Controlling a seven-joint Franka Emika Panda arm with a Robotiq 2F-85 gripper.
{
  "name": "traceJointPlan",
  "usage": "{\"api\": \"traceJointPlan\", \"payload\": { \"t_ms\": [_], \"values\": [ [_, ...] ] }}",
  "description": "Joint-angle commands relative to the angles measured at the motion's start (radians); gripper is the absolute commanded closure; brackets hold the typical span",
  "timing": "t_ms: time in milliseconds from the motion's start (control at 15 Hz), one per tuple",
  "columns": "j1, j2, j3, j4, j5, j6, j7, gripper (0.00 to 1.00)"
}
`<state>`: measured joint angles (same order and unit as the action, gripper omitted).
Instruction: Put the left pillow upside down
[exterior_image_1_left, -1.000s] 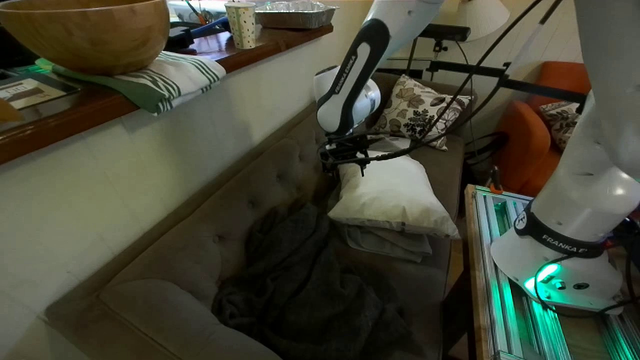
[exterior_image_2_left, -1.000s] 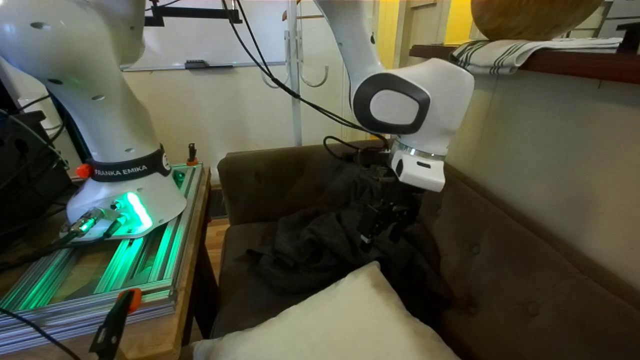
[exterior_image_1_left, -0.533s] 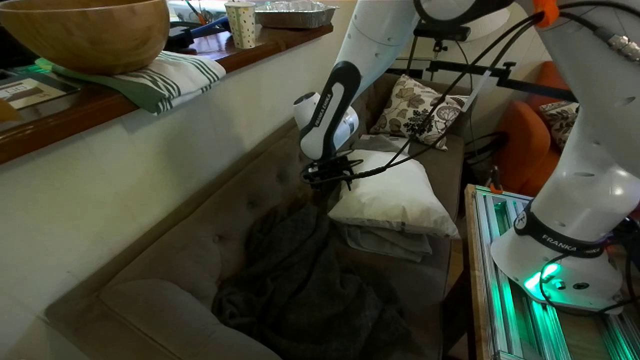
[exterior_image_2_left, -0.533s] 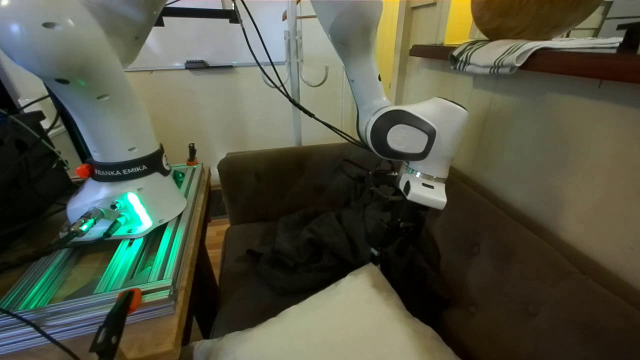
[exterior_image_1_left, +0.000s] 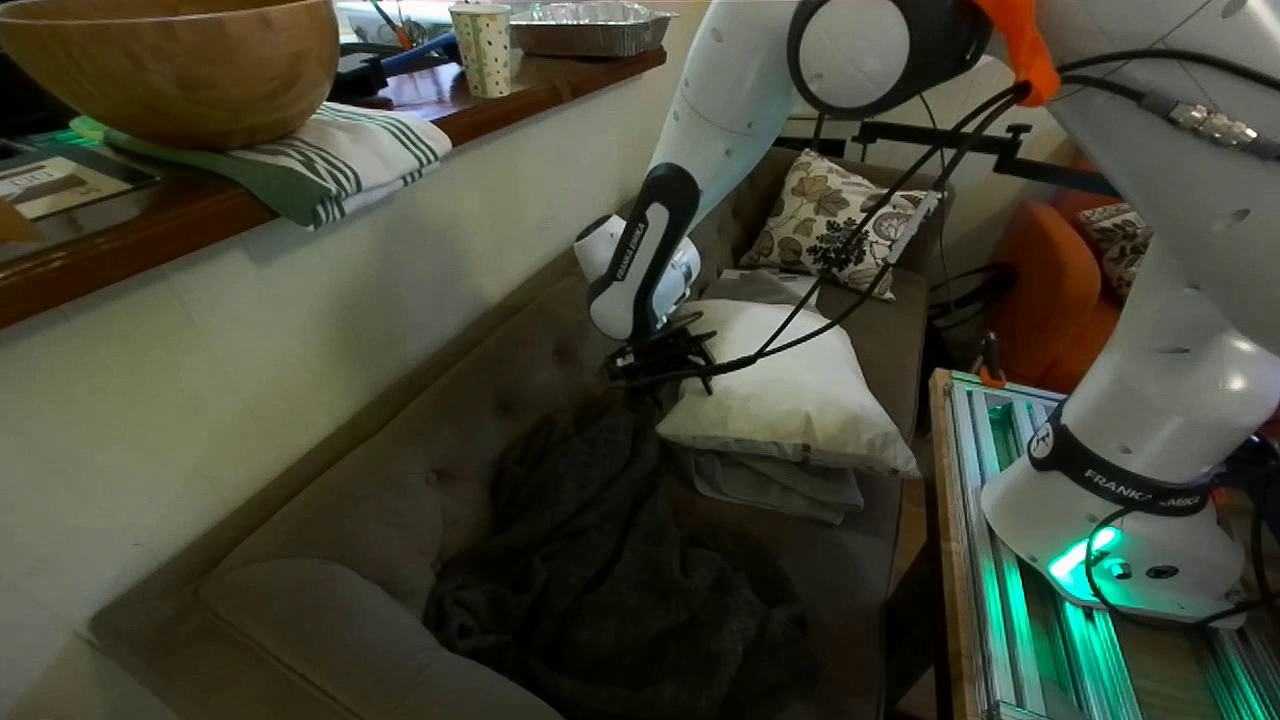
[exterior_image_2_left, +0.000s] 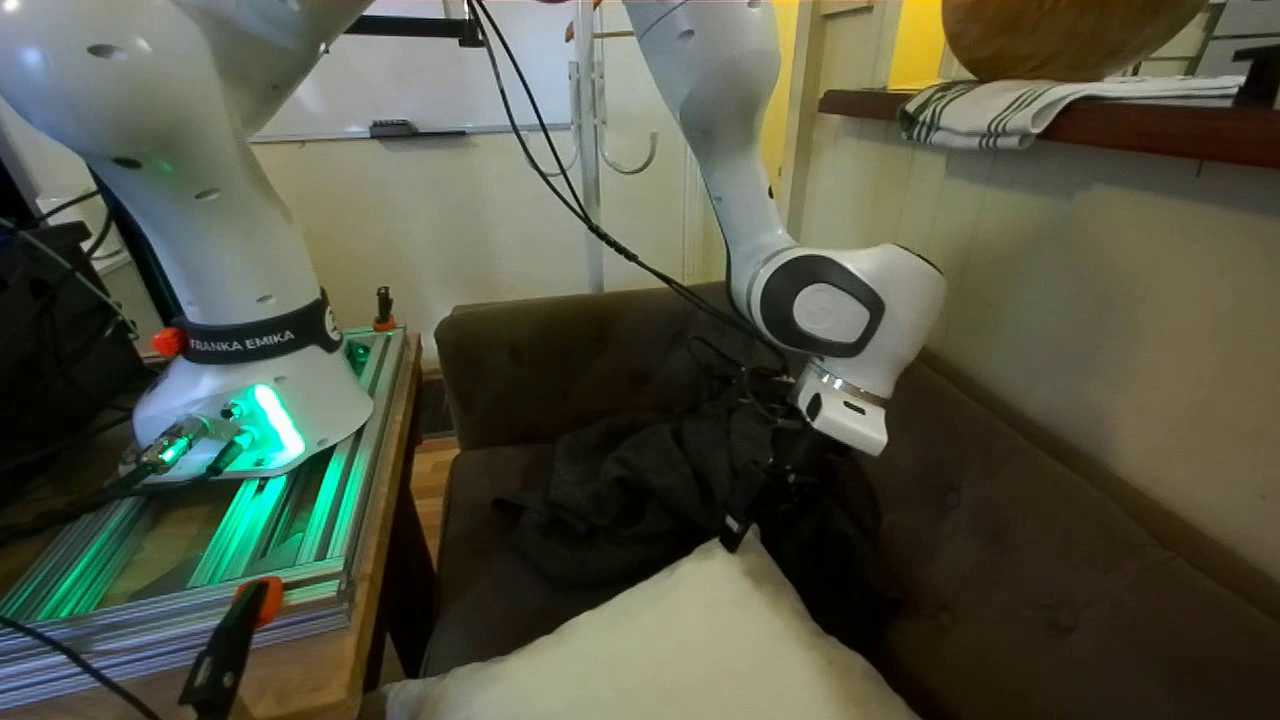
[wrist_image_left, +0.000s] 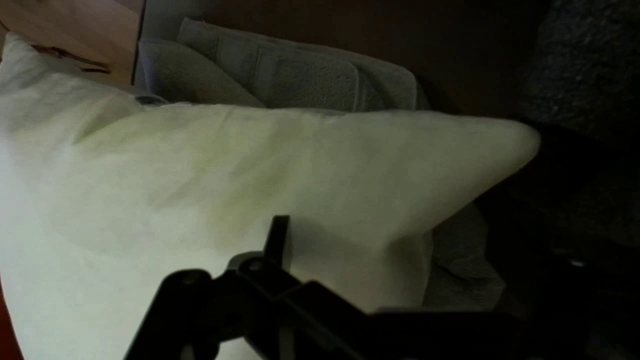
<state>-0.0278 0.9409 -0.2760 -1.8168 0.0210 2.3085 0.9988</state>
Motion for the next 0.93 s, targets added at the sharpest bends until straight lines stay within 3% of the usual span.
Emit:
{"api": "traceJointPlan", "payload": {
  "t_ms": [0,200,467,533,600,867],
  "values": [
    [0.018,0.061,-0.012,0.074,0.005,-0.007,0.047,0.00],
    [0.018,0.078,-0.009,0.107,0.002,-0.055,0.055,0.00],
    [0.021,0.100,-0.009,0.140,-0.018,-0.221,0.051,0.00],
    [0.026,0.106,-0.014,0.142,-0.034,-0.254,0.045,0.25],
    [0.023,0.109,-0.010,0.146,-0.039,-0.269,0.040,0.28],
    [0.019,0.094,-0.014,0.135,-0.054,-0.300,0.032,0.55]
  ]
}}
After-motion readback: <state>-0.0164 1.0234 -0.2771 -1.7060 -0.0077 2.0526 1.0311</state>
